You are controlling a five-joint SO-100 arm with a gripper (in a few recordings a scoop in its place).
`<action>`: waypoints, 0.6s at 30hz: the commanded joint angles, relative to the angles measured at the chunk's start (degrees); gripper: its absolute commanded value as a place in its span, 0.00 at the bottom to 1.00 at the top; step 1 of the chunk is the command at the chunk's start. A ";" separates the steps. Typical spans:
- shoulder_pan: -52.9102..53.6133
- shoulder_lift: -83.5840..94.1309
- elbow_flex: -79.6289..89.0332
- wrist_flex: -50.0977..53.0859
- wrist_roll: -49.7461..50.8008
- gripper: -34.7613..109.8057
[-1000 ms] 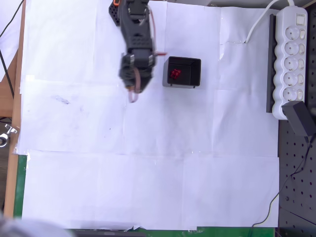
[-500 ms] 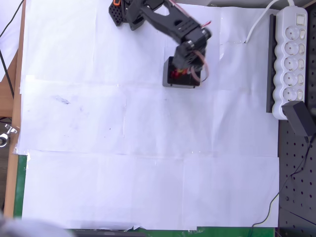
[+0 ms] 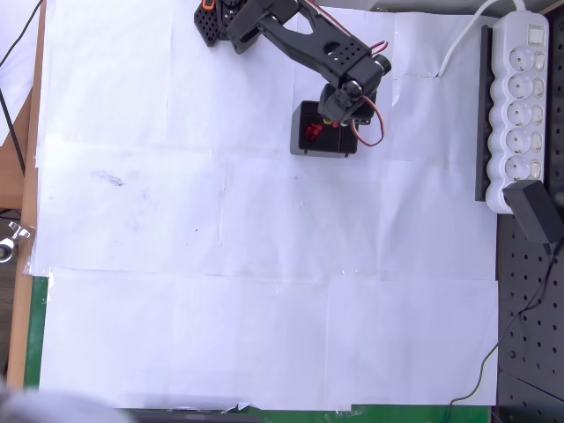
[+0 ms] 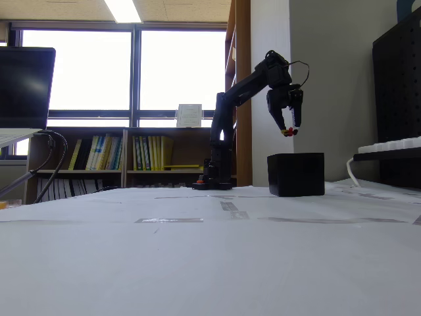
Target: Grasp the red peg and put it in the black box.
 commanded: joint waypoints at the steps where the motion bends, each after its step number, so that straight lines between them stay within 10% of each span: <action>1: 0.53 -1.14 -0.88 4.83 -2.72 0.55; 18: 5.45 -5.19 -2.46 4.31 -9.93 0.59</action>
